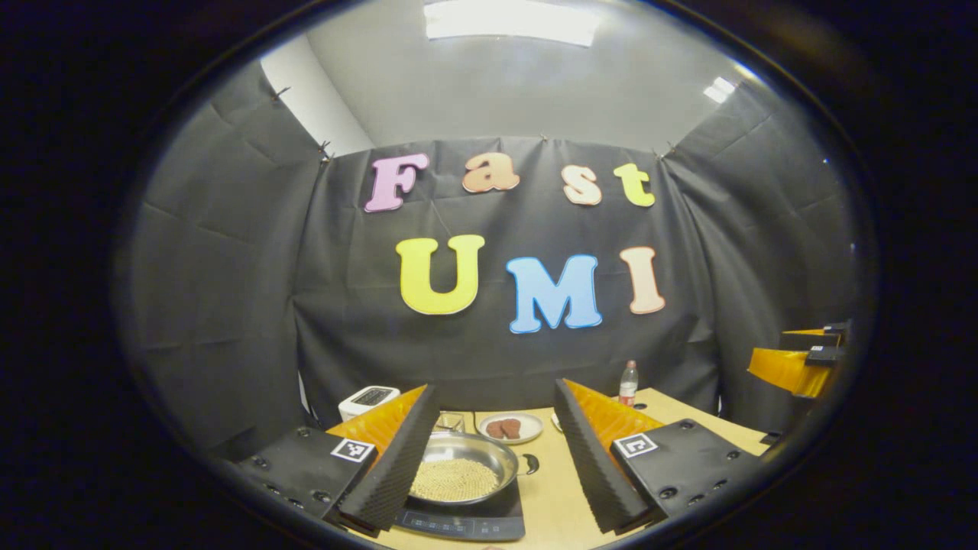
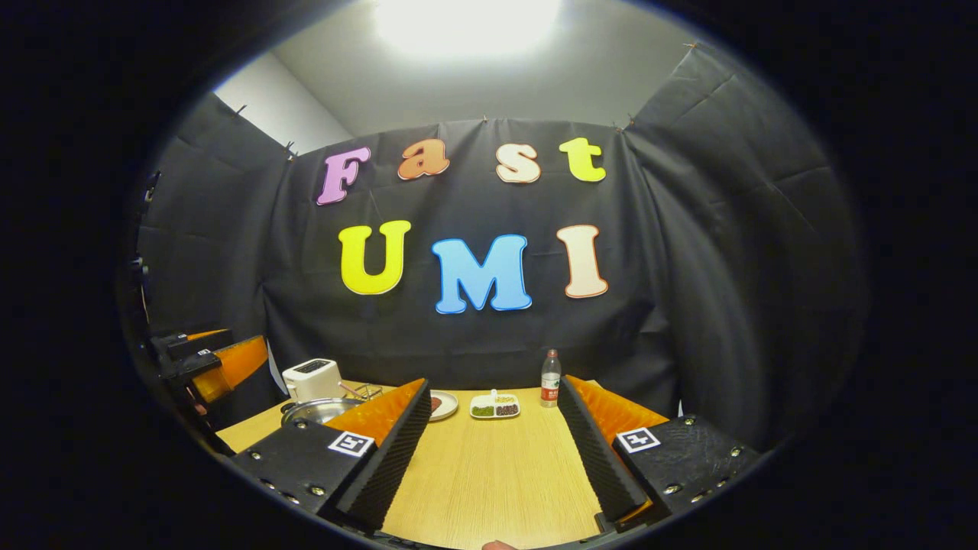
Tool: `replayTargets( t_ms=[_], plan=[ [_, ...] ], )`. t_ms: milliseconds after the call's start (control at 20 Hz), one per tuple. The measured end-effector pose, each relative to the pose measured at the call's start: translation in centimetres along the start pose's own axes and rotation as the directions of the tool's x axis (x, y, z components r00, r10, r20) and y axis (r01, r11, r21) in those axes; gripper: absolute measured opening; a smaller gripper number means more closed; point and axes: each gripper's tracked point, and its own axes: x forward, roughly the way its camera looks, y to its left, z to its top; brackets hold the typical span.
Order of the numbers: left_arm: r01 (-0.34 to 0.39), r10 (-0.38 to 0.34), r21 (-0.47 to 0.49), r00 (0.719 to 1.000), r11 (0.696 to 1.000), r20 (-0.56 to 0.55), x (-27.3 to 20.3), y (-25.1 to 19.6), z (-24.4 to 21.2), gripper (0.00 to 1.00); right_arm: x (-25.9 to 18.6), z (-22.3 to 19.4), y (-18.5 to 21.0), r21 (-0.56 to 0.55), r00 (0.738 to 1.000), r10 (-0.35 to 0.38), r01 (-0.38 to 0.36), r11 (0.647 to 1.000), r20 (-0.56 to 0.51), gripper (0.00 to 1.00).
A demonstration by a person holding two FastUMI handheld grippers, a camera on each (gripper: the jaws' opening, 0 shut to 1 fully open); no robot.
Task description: First push the handle of the pot to place it horizontally, then grasp the pot with both hands and set it on the induction cooktop.
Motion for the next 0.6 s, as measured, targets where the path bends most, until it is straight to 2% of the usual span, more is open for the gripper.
replayTargets(
  t_ms=[300, 350, 450, 500, 600],
  plan=[
    [-0.008, 0.008, -0.015, 1.0, 1.0, 0.003, -0.8, 2.2, -0.4, 0.94, -0.5, 0.9, 1.6, -0.017, 0.999, -0.008, 0.009, 1.0, 0.031, 0.99],
    [-0.01, 0.01, -0.02, 1.0, 1.0, -0.002, -0.8, 2.6, -0.7, 0.98, -0.5, 0.8, 1.8, -0.023, 0.999, -0.007, 0.008, 1.0, 0.033, 0.99],
    [-0.014, 0.014, -0.022, 1.0, 1.0, -0.009, -0.7, 3.1, -1.1, 1.0, -0.5, 0.7, 2.3, -0.036, 0.999, -0.002, 0.003, 0.999, 0.032, 0.99],
    [-0.017, 0.017, -0.022, 1.0, 1.0, -0.01, -0.6, 3.4, -1.3, 0.94, -0.3, 0.7, 2.4, -0.041, 1.0, -0.004, 0.005, 0.999, 0.029, 0.99],
    [-0.024, 0.024, -0.033, 1.0, 0.999, -0.009, -0.4, 4.0, -1.0, 0.94, -0.1, 0.8, 2.5, -0.045, 0.999, -0.006, 0.008, 0.999, 0.032, 0.99]
  ],
)
